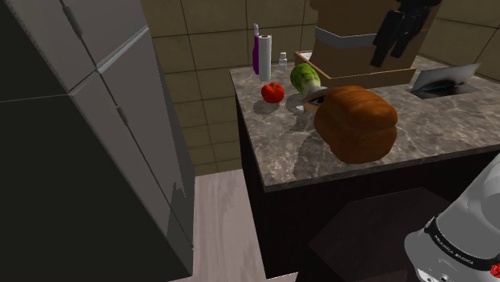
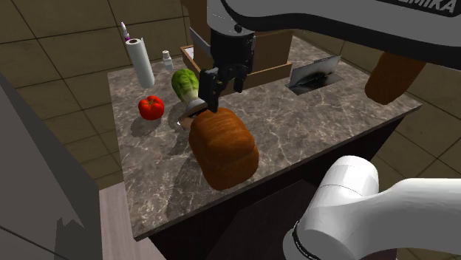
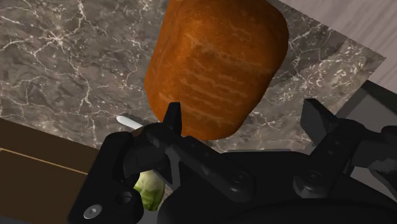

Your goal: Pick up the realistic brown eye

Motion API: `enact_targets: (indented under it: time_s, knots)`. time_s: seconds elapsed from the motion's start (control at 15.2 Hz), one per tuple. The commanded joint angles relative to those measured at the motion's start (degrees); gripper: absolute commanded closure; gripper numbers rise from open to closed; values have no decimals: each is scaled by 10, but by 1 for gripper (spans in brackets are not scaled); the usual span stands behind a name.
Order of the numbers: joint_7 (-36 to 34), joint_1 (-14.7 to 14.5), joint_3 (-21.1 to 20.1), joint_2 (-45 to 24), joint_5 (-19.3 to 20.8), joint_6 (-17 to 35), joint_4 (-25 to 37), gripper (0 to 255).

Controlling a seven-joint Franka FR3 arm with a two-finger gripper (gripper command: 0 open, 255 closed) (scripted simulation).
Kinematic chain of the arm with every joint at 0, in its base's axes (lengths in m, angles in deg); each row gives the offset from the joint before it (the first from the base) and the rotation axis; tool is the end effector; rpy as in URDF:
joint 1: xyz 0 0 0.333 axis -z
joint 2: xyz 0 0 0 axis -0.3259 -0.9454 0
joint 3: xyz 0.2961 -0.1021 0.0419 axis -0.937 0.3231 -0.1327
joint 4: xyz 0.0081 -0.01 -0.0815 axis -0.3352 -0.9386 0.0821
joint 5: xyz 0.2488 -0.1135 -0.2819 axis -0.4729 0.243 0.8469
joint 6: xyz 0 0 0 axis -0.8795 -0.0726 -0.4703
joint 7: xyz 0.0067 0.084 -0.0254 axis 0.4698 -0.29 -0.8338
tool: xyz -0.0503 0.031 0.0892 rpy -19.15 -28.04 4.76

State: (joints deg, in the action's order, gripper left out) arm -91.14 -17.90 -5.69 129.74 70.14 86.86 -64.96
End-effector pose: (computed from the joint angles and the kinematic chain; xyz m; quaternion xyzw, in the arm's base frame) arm 0.2946 0.0030 0.6367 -0.9984 0.0137 -0.0543 0.0024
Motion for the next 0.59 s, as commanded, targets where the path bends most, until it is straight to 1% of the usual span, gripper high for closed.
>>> enact_targets:
  time_s: [0.0,0.26,0.53]
  knots:
    - [0,0,0,0,0,0,0,0]
    - [84,-7,39,-60,35,35,1,0]
    - [165,-14,75,-131,64,72,15,0]
